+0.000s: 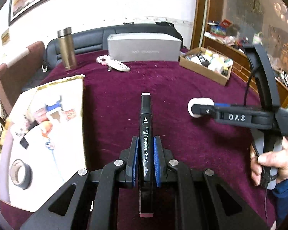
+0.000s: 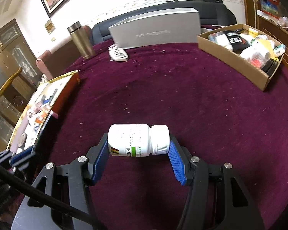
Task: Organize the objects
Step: 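Lift the marker and pill bottle and carry them toward the tray, then lower the pill bottle into the tray and open the right tool while the left tool lowers the marker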
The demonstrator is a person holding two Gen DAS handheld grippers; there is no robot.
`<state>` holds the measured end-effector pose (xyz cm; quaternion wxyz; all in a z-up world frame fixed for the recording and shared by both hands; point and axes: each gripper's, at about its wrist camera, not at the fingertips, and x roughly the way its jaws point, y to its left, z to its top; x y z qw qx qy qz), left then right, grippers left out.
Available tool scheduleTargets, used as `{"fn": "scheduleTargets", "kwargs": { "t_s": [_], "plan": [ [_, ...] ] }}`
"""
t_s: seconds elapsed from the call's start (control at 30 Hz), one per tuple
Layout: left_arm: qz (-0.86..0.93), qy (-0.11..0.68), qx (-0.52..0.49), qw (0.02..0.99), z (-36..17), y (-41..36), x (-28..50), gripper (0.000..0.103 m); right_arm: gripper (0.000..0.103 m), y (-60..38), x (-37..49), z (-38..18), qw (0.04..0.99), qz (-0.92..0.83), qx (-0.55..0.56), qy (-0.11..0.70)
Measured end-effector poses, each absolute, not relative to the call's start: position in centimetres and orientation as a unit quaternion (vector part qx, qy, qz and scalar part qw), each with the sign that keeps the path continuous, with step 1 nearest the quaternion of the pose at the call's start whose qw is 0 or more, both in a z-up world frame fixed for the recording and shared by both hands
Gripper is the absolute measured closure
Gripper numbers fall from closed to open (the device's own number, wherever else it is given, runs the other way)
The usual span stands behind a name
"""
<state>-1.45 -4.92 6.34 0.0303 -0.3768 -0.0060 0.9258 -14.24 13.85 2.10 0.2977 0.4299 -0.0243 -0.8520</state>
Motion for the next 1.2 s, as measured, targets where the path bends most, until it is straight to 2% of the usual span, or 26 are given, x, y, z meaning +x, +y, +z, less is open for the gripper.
{"fn": "scheduleTargets", "kwargs": {
  "t_s": [0.2, 0.63, 1.2],
  "plan": [
    [0.932, -0.042, -0.361, 0.008, 7.4, -9.6, 0.0, 0.091, 0.046, 10.8, -12.5, 3.2, 0.329, -0.835, 0.439, -0.038],
    [0.928, -0.106, -0.35, -0.067, 6.4, -19.2, 2.0, 0.091, 0.045, -1.3, -7.2, 6.4, 0.422, -0.803, 0.419, 0.018],
    [0.916, -0.124, -0.373, -0.076, 3.6, -21.4, 2.1, 0.091, 0.045, -9.7, -7.0, 3.4, 0.425, -0.78, 0.453, 0.08]
  ]
}}
